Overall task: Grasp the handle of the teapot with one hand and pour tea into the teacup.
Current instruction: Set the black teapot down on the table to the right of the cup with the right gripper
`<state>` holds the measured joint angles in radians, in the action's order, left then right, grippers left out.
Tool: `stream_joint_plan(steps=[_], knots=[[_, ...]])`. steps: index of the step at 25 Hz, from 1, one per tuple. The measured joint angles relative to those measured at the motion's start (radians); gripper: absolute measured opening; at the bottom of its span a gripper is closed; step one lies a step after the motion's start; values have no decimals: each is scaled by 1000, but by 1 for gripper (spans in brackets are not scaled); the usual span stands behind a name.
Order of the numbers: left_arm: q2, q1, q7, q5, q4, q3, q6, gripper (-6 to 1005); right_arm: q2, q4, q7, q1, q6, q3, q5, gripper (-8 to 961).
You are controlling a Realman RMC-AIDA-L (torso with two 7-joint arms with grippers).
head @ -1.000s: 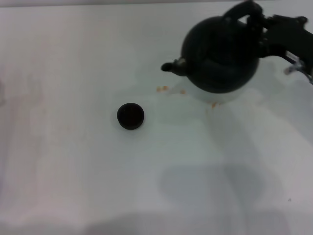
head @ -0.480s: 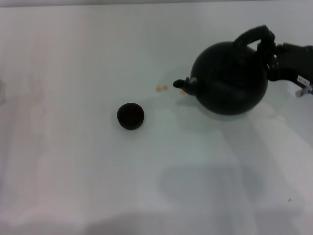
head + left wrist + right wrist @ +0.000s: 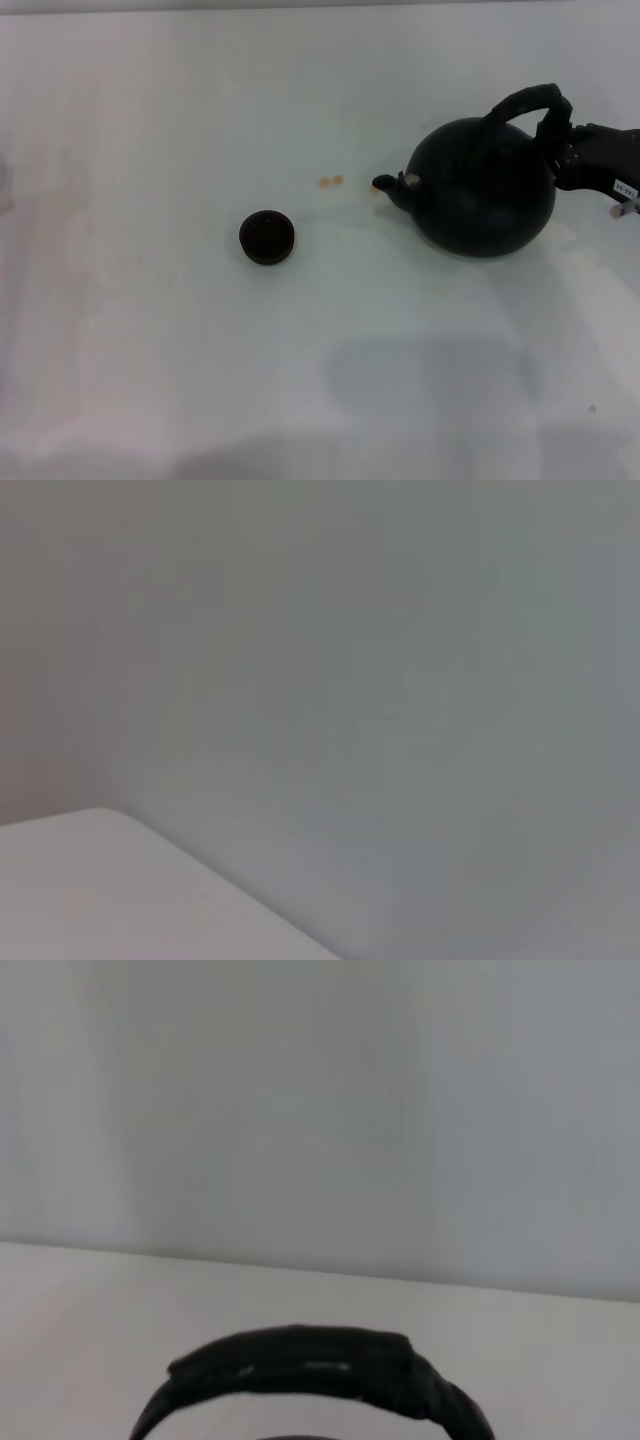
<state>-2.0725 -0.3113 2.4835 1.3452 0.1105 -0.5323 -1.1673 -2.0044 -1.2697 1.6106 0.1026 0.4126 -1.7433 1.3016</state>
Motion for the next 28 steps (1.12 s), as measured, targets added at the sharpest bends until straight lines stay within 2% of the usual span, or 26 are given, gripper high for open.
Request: stream_joint_plan(steps=[18, 24, 26, 28], knots=[[0, -2, 0, 0, 0, 0, 0, 612, 2, 26, 12, -4, 86, 41, 0, 106], [0, -3, 0, 0, 0, 0, 0, 613, 2, 26, 11, -3, 148, 79, 2, 211], [0, -3, 0, 0, 0, 0, 0, 613, 2, 25, 10, -2, 159, 87, 7, 359], [0, -3, 0, 0, 0, 0, 0, 612, 2, 25, 10, -2, 172, 94, 12, 365]])
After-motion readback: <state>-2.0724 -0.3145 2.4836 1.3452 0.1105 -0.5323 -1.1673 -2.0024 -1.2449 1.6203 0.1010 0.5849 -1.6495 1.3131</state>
